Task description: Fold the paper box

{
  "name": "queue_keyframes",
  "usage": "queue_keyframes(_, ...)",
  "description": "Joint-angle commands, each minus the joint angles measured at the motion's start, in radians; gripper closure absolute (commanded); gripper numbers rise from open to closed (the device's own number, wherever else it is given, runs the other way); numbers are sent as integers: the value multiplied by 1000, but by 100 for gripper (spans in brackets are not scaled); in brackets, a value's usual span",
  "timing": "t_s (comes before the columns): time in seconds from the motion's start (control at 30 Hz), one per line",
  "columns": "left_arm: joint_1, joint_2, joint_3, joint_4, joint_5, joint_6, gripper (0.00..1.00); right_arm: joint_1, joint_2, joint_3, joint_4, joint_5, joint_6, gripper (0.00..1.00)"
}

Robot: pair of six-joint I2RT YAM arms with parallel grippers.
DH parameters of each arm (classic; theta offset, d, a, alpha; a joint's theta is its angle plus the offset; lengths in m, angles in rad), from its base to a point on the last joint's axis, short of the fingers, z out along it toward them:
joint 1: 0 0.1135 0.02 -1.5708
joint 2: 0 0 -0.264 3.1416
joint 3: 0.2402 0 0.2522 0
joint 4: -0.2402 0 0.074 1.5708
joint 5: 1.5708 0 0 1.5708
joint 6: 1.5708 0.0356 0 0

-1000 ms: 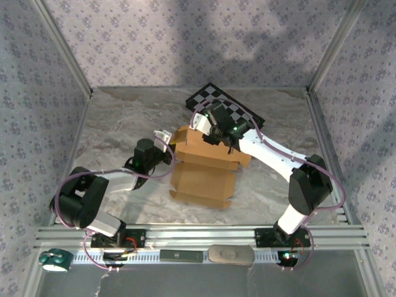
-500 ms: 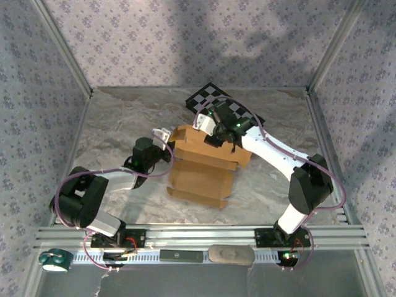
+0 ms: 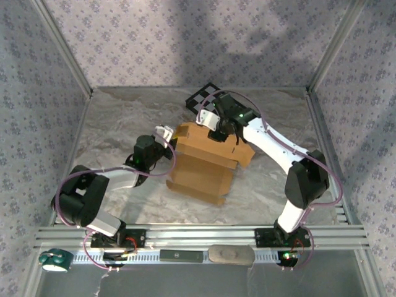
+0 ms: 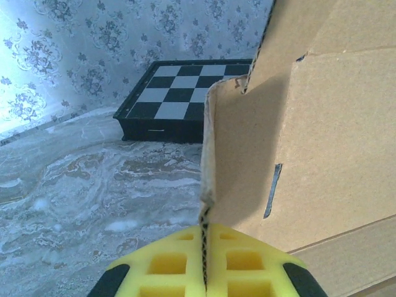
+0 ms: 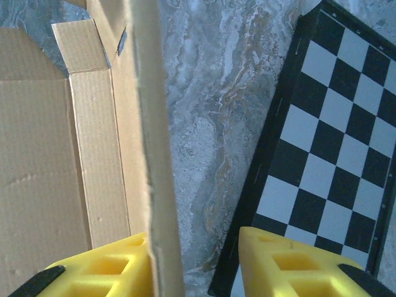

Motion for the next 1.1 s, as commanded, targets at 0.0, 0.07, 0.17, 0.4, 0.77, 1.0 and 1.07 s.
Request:
queue_keyframes(0.0, -7, 16, 21, 45, 27, 20, 100, 15, 30, 21, -21, 2, 12, 65)
queue_keyframes(0.07, -6, 23, 23, 47, 23, 19, 100, 13, 41, 33, -33, -8, 19, 66)
queue_keyframes(0.17, -3, 30, 24, 52, 20, 11, 100, 14, 49, 40, -46, -21, 30, 73)
queue_keyframes(0.4, 4, 44, 33, 33, 9, -24, 100, 54, 29, 2, -13, 75, 67, 85)
queue_keyframes(0.77, 62, -7, 67, -162, -27, -210, 75, 129, 6, -147, 178, 316, 78, 95)
queue_keyframes(1.0, 159, -177, 118, -472, -25, -432, 74, 126, 3, -148, 180, 305, 79, 95)
queue_keyframes(1.07, 221, -233, 107, -493, -16, -537, 65, 124, 9, -148, 179, 299, 75, 95)
